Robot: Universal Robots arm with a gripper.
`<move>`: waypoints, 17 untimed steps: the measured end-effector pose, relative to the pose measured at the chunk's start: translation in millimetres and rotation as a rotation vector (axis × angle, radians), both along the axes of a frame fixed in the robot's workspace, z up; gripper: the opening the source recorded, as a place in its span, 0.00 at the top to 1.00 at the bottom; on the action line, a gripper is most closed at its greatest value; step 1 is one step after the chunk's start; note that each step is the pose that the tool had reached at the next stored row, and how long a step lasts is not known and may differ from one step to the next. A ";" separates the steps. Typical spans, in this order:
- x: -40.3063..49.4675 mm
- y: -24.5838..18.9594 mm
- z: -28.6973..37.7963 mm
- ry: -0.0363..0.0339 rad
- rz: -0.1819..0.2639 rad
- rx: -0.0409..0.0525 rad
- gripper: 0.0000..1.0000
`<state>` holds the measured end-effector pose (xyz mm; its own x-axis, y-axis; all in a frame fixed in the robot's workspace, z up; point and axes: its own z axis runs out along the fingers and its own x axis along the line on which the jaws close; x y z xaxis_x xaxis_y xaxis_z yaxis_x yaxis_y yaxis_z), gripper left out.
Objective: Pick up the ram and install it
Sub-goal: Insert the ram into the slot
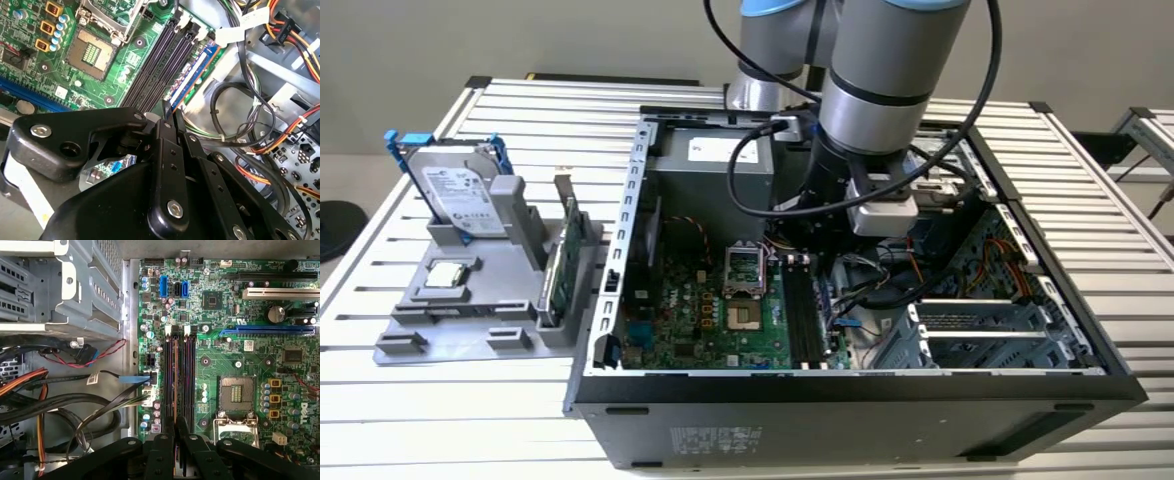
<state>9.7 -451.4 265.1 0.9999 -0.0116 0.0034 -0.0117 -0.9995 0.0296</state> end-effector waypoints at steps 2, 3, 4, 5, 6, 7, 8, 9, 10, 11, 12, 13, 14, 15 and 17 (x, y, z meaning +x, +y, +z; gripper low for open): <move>0.0 -0.7 -2.1 -0.0001 0.000 0.0003 1.00; 0.1 -0.8 -3.7 -0.0001 0.000 0.0003 1.00; 0.2 -0.9 -5.2 0.0000 0.000 0.0001 1.00; 0.2 -0.9 -7.1 0.0000 0.000 -0.0001 1.00; 0.3 -0.9 -8.8 0.0000 0.000 -0.0002 1.00; 0.3 -0.9 -10.8 0.0000 0.000 -0.0001 1.00; 0.4 -0.9 -12.5 0.0000 0.000 -0.0003 1.00; 0.6 -0.9 -15.3 0.0000 0.000 -0.0010 1.00; 0.7 -0.9 -17.0 0.0000 0.000 -0.0014 1.00; 0.8 -0.9 -18.6 0.0000 0.000 -0.0015 1.00; 0.9 -0.9 -19.3 0.0000 0.000 -0.0025 1.00; 0.9 -0.9 -19.4 0.0001 0.000 -0.0035 1.00; 0.9 -0.9 -19.4 0.0001 0.000 -0.0036 1.00; 0.9 -0.9 -19.4 0.0001 0.000 -0.0038 1.00; 0.9 -0.9 -19.5 0.0000 0.000 -0.0037 1.00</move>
<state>10.6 -452.3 245.6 0.9999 -0.0117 0.0034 -0.0118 -0.9994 0.0333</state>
